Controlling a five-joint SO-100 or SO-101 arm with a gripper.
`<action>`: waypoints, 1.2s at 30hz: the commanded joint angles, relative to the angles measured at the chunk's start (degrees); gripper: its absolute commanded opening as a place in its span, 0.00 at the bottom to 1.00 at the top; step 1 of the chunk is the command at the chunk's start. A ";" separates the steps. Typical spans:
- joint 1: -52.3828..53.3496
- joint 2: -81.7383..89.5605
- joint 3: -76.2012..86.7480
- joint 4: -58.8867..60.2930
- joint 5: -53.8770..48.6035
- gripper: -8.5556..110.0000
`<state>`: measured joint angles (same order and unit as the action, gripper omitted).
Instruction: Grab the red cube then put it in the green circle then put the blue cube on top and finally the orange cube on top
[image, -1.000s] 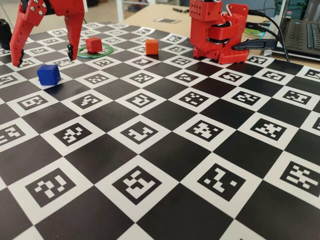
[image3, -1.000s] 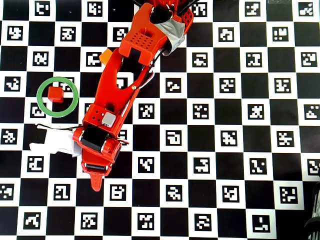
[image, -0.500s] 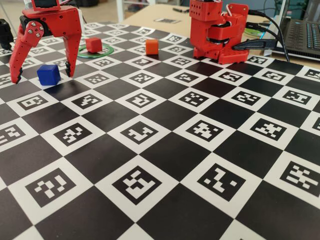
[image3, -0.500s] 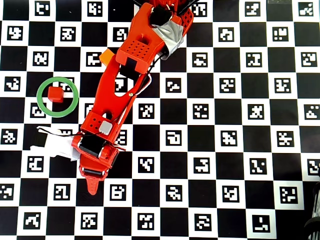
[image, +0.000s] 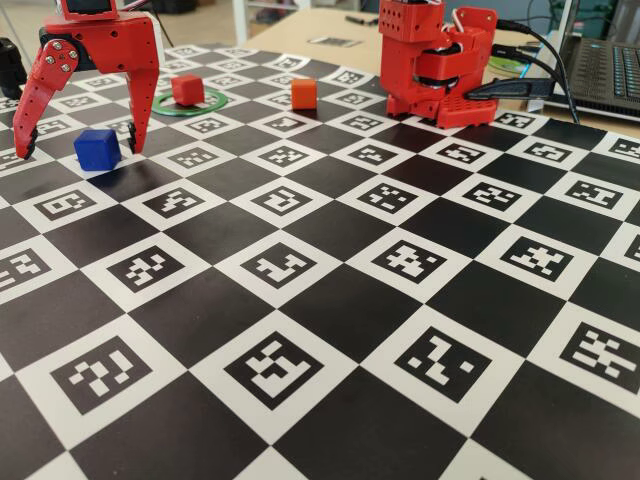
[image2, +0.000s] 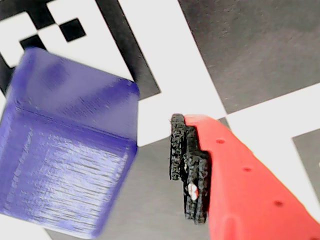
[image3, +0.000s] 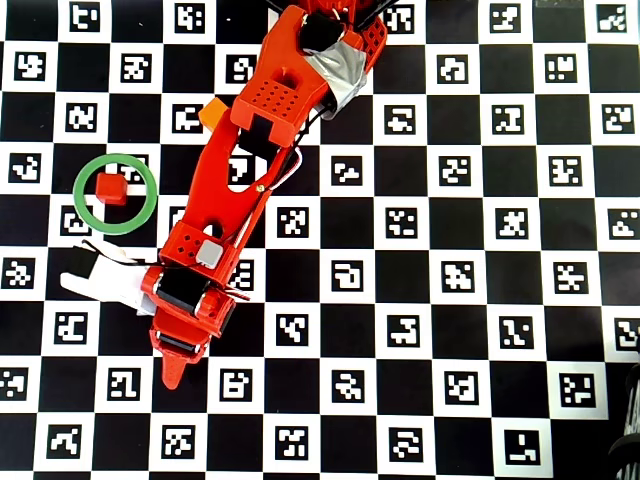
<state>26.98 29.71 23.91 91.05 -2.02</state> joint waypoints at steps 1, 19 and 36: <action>0.62 2.02 -5.01 -0.79 3.34 0.51; 0.62 2.20 -5.10 -1.93 14.59 0.49; -0.26 2.11 -4.75 -2.64 18.28 0.48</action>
<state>27.33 29.71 23.91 88.95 15.73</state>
